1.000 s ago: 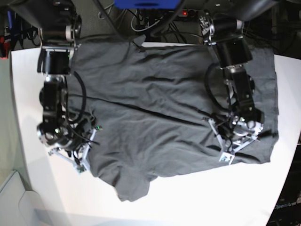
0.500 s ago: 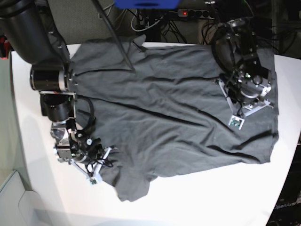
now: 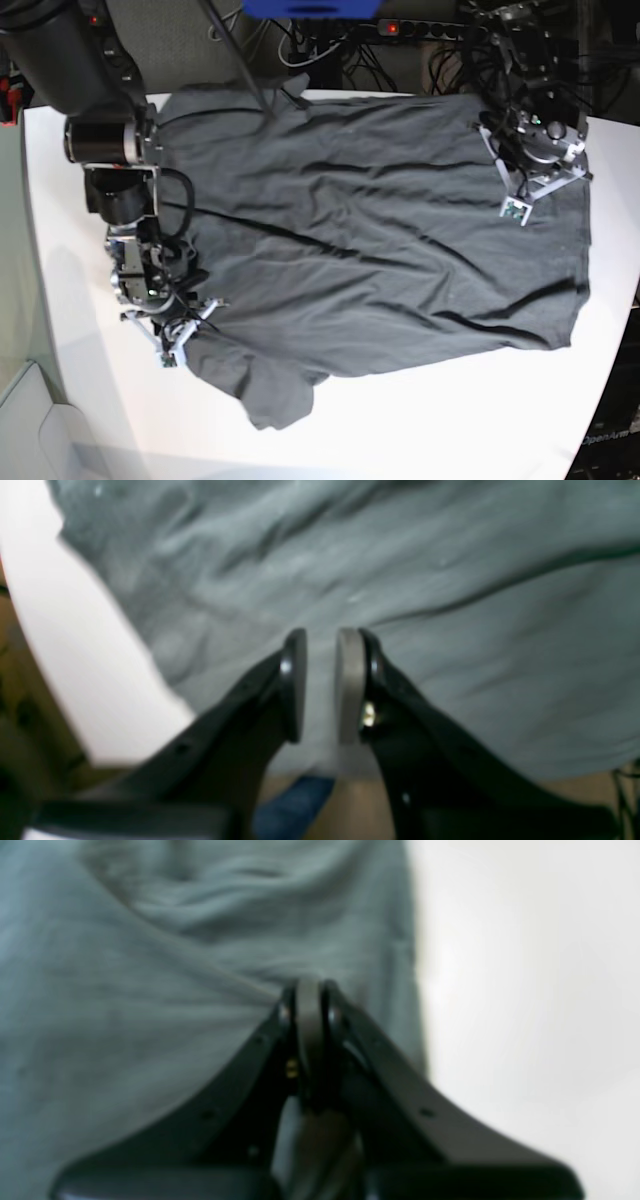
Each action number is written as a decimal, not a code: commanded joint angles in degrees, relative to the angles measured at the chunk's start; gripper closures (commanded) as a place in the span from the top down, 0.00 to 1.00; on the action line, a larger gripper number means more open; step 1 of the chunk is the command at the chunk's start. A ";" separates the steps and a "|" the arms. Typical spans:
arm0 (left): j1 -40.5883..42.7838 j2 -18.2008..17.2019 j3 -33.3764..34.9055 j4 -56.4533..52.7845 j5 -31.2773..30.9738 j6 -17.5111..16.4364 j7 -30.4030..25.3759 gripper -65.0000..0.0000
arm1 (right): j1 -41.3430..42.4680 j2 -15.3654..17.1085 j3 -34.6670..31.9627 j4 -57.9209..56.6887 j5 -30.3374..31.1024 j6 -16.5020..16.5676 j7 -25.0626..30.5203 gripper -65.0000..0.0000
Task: Layout the t-shirt on the table in an organized manner, then fold the t-shirt properly
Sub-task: 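Pull the shirt's sides apart with both grippers to flatten it, then move both grippers to the shirt's hem side and grasp the edges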
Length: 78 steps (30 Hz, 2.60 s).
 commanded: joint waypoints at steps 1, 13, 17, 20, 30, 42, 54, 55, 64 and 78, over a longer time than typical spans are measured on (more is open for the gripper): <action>-0.41 -0.59 -0.62 1.04 -0.33 0.30 -0.85 0.16 | 1.29 1.77 0.14 0.48 -0.55 -3.39 -0.99 0.00; -0.41 -1.47 -3.25 1.12 -0.33 0.30 -0.85 0.16 | 5.34 4.93 0.67 0.83 -0.20 -11.65 0.59 0.00; -0.41 -1.90 -3.34 1.12 -0.33 0.30 -0.85 0.16 | 5.95 4.84 0.84 0.92 -0.02 -5.32 -2.49 0.00; -0.41 -3.05 -3.34 1.04 -0.33 0.30 -0.85 0.16 | 5.60 2.56 0.84 0.92 -0.02 0.30 -5.48 0.00; 0.47 -3.49 -3.34 0.51 -0.33 0.30 -0.85 0.17 | 0.50 -3.24 0.32 9.36 -0.37 4.52 -8.11 0.00; -0.68 -3.58 -3.34 -1.60 -0.33 0.30 -0.85 0.17 | 0.24 -0.61 0.23 8.39 -0.46 4.35 -5.92 0.00; -2.08 -5.60 -3.34 -3.97 -0.33 0.30 -0.94 0.17 | 5.07 5.72 0.67 -2.60 -0.46 -0.40 0.85 0.00; -2.26 -5.60 -3.34 -3.45 -0.33 0.30 -0.94 0.17 | 5.87 5.99 0.67 -2.60 -0.46 -1.19 0.85 0.00; -6.39 -5.25 -3.08 -1.16 -0.33 0.30 -0.41 0.17 | 2.61 5.46 1.19 11.21 -0.02 5.49 -10.22 0.00; -26.26 -5.16 -2.90 -28.59 -0.33 0.38 -4.72 0.17 | -23.15 -2.01 1.46 56.30 -0.37 10.68 -34.14 0.00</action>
